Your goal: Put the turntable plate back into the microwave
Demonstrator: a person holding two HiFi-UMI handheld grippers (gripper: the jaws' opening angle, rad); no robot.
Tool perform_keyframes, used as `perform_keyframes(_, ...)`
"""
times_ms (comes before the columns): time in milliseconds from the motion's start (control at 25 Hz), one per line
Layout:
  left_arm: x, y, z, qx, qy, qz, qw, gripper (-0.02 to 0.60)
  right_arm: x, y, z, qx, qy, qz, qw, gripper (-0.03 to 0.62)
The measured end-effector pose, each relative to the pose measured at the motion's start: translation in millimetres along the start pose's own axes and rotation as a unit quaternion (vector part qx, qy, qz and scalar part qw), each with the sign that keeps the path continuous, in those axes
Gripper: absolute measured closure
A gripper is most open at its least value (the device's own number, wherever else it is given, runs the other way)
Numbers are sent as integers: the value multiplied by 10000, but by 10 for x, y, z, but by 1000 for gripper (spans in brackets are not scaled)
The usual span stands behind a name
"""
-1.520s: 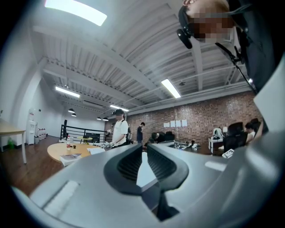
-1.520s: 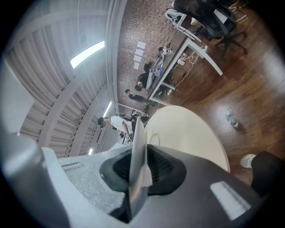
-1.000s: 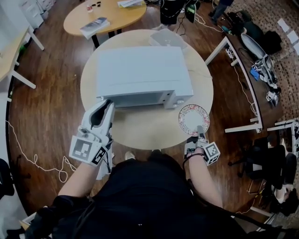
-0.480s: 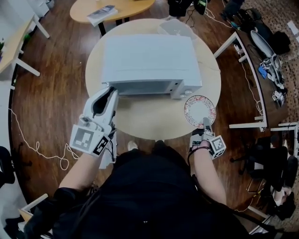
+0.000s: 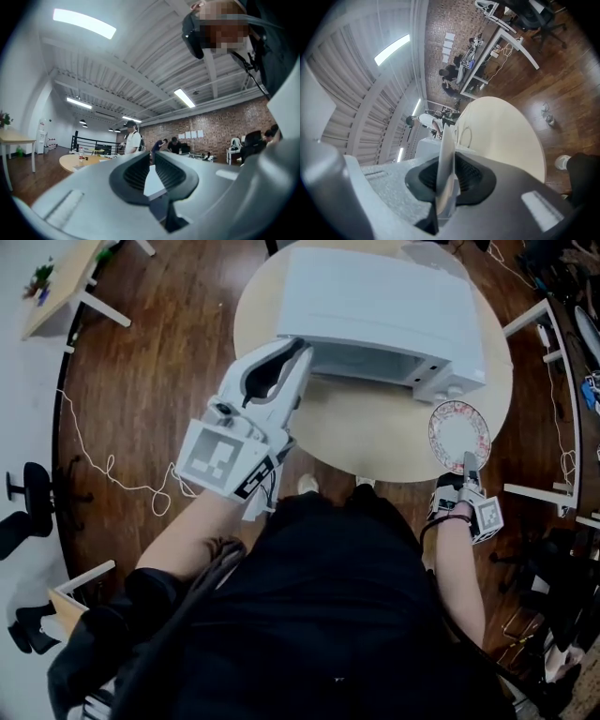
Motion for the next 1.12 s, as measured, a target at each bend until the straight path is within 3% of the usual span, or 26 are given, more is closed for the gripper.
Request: perform_keyframes(1120,-195,7,117,-71,-101,-14,9999,545,25,568,89,12,-176,730,9972,557)
Point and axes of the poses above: the fingertips, and each gripper's own axes: x forward along the fingers, z to its left, y out of its underside, the point moved 6 cm from there along -x, backward along the fingers, and after that the axes turned 15 degrees about -z, right-handed, at the moved point
